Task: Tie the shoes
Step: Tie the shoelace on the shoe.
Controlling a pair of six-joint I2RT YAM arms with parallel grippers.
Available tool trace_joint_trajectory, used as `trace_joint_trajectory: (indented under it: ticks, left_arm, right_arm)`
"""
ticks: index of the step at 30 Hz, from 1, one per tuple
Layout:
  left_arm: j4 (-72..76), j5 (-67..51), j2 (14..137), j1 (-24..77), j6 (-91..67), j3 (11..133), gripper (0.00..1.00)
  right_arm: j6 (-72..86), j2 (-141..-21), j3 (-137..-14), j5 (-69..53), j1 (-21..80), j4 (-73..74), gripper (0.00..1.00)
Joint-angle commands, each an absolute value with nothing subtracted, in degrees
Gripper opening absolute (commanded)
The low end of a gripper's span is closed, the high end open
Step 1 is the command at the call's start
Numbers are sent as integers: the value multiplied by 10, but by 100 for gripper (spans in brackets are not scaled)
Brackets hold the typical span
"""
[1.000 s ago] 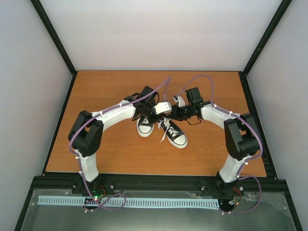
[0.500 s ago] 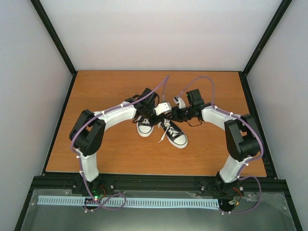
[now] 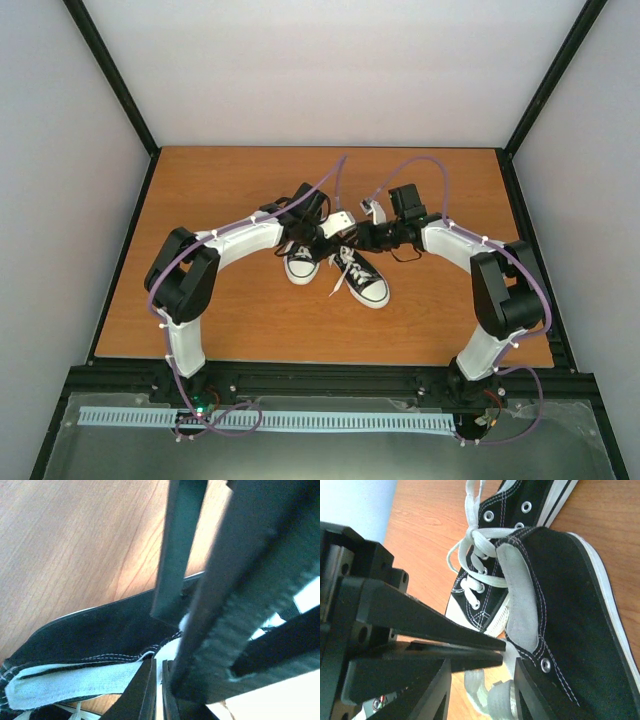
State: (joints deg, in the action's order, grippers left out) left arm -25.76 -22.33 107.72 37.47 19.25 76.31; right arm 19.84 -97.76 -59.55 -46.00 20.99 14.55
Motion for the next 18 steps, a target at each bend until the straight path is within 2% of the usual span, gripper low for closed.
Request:
trace_joint_trajectory:
  ticks: [1,5,13,15,18]
  left_arm:
    - [-207,-238,1081,374,163,778,8]
    - [-208,-243,1080,374,151,776,8]
    - [-226,-244,1074,372,183,780,8]
    - [-254,-280,1070,367,234,789,11]
    - [-309,-323,1060,362,346,799,22]
  right_arm:
    - [168,-965,-586,-482,225,166,39]
    - [144,-951,-582,-474,225,175,46]
    - [130,-941,-577,-458,224,173,50]
    - [134,-936,-582,-450,224,177,47]
    - [140,-935,-581,-425,224,189,36]
